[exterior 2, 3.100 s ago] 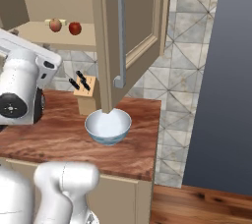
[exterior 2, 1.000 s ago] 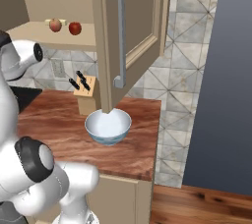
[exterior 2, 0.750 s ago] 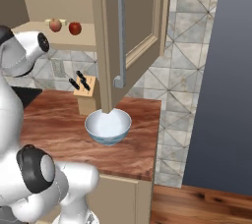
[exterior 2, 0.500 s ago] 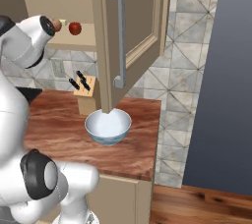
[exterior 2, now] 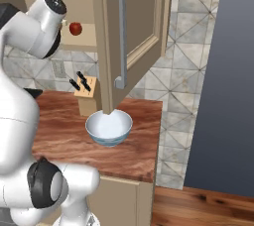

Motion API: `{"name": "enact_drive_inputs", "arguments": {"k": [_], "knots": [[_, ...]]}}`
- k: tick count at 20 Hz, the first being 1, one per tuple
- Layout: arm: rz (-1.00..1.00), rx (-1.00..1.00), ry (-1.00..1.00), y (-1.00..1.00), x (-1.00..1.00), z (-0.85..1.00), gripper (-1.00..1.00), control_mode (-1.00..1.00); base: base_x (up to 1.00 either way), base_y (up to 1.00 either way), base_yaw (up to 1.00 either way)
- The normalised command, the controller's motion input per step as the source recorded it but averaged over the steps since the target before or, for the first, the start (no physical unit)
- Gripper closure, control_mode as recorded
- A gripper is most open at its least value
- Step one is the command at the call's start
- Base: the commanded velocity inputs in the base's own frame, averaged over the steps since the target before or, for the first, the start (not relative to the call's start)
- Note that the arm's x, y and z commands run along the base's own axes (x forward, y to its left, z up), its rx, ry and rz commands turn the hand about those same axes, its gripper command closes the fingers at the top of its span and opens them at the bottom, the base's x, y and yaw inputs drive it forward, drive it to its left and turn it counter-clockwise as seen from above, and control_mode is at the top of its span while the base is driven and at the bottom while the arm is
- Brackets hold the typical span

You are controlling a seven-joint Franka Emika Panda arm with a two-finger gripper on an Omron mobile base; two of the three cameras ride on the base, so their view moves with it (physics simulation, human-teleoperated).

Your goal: Open the cabinet. Pick the apple and peach from the cabinet and place them into the bowl. Then close the cabinet.

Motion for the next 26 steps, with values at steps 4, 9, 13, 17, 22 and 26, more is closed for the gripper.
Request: {"name": "enact_drive_inputs", "arguments": {"k": [4,9,13,17,22,26], "knots": [[0.0,-0.01,-0.45,-0.04,0.28,0.05,-1.0,-1.0,0.0,0.0,0.0],[-0.1,0.0,-0.37,0.0,0.3,0.11,-1.0,-1.0,0.0,0.0,0.0],[-0.33,0.0,-0.17,0.0,0.38,0.05,-1.0,-1.0,0.0,0.0,0.0],[-0.45,-0.01,-0.01,0.0,0.28,0.0,-1.0,-1.0,0.0,0.0,0.0],[-0.21,0.0,0.0,0.0,0.12,0.03,-1.0,-1.0,0.0,0.0,0.0],[0.0,0.0,0.0,0.0,0.09,0.0,-1.0,-1.0,0.0,0.0,0.0]]}}
